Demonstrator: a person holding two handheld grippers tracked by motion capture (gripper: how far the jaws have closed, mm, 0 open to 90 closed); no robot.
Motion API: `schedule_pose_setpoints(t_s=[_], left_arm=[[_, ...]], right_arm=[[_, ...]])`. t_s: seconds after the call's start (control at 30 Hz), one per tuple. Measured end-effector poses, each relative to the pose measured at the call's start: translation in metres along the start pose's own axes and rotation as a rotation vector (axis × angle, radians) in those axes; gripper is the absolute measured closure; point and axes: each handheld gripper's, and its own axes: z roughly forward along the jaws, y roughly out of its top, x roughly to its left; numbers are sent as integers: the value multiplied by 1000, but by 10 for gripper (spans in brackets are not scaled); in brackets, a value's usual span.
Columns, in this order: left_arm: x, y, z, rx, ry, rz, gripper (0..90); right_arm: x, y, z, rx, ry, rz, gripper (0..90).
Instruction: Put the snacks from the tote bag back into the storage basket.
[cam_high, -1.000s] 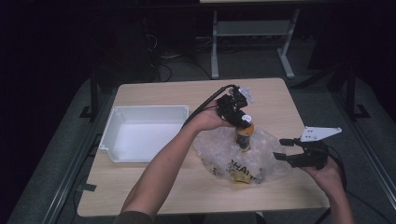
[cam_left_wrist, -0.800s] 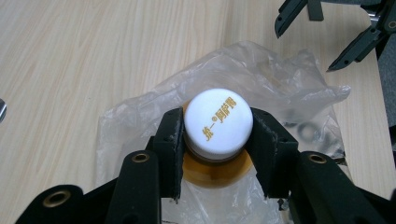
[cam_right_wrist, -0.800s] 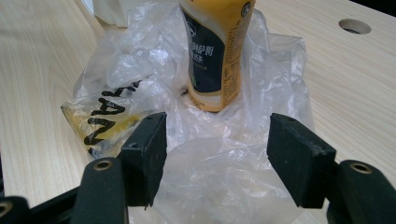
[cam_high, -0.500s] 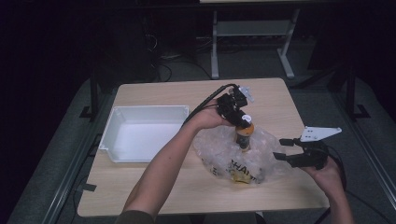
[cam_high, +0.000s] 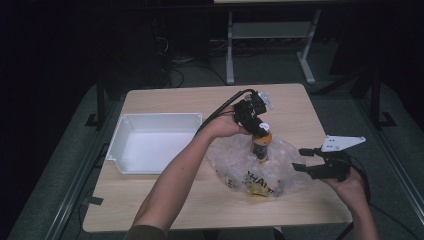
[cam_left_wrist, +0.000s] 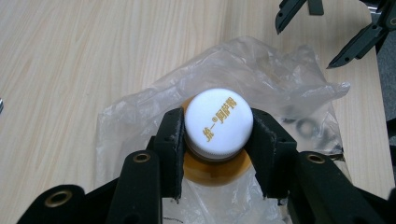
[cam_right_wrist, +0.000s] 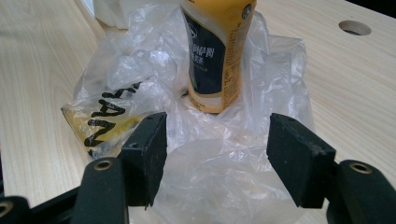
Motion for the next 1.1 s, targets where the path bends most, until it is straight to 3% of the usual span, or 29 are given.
schedule_pose_setpoints(t_s=[1.1], left_arm=[[0, 3, 0, 21, 4, -5, 591]], right_arm=[[-1, -1, -2, -25, -11, 11, 368]])
